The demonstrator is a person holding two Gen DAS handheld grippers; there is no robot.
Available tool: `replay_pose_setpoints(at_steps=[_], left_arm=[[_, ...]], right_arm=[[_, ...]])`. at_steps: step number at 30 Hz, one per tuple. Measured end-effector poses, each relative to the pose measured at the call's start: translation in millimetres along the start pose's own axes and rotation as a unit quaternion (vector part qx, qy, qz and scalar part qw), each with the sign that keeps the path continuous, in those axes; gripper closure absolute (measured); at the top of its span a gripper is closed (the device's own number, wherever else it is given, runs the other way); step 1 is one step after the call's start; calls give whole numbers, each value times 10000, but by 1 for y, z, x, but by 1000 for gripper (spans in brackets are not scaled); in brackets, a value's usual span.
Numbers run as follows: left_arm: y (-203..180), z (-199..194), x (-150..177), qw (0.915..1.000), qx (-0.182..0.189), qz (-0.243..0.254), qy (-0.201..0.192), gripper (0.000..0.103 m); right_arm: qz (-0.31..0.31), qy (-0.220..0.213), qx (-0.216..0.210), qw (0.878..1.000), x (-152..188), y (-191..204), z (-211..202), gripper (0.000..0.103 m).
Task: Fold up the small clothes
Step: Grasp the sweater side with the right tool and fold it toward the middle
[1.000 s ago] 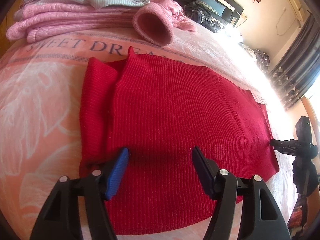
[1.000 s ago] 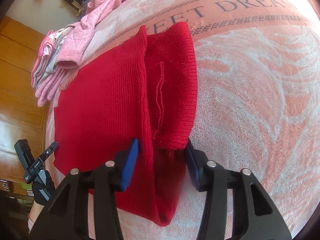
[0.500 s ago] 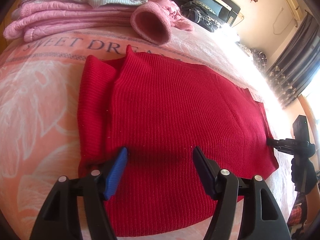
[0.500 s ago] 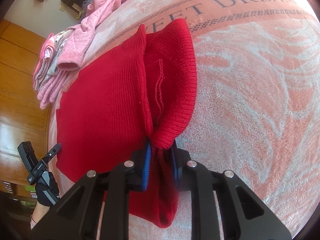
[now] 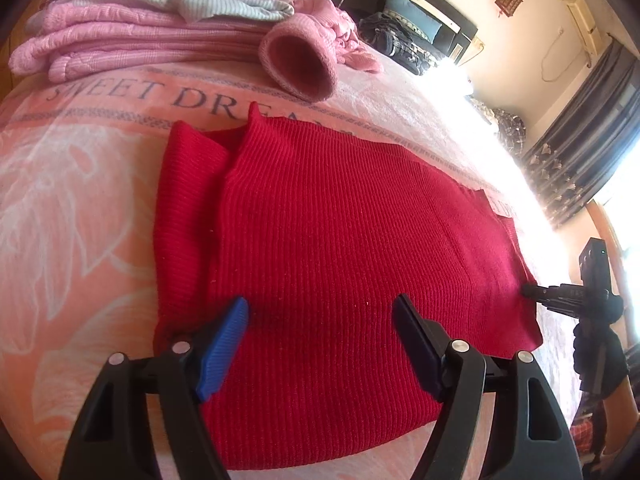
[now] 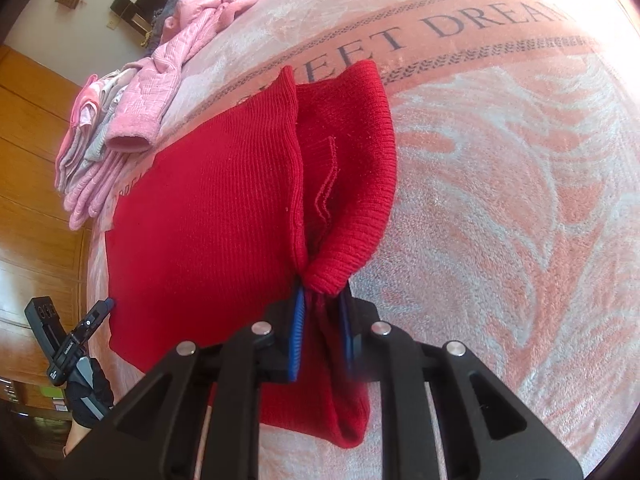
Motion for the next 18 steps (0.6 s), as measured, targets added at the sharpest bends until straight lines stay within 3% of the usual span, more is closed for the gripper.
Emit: replay_pose_setpoints(at_steps=[8, 18], left_arm=[[8, -3, 3, 9998, 67, 171, 50, 28], [20, -12, 8, 9996, 266, 42, -3, 28]], right_arm=[[-305, 163, 832, 9959, -16, 63, -3, 90], [-1293, 183, 902, 9873, -22, 190, 7, 90]])
Point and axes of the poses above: each gripper's, at about its wrist camera, not at the fingertips, and z roughly the way its jaws point, y to its left, x to its underside, the point moved 3 cm from there along z, roughly the way its jaws point
